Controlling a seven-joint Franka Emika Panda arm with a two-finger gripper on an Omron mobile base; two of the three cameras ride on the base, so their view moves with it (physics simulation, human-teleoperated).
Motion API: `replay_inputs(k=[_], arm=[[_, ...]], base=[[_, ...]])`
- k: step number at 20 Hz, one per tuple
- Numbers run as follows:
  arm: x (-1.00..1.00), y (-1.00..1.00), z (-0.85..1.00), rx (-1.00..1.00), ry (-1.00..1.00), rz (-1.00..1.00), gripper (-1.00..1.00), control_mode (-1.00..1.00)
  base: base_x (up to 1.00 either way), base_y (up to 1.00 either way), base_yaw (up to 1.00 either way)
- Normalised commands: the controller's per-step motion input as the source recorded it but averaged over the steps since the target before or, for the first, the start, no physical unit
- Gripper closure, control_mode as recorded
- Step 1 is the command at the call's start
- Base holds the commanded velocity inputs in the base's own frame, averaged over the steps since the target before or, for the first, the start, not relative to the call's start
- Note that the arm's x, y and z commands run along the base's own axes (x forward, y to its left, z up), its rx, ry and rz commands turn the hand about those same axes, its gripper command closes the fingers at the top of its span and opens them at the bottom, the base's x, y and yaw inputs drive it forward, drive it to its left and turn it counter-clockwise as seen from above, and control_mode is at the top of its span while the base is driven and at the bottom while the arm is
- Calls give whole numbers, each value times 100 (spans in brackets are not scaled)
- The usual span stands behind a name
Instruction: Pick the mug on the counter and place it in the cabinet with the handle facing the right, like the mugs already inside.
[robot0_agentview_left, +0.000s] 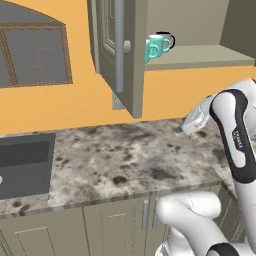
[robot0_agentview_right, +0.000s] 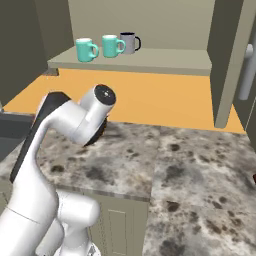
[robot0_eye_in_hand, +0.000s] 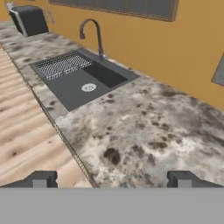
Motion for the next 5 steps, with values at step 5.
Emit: replay_inputs(k=[5], arm=[[-21, -8, -100, -1, 3, -5, -100, -100]], base=[[0, 0, 0]])
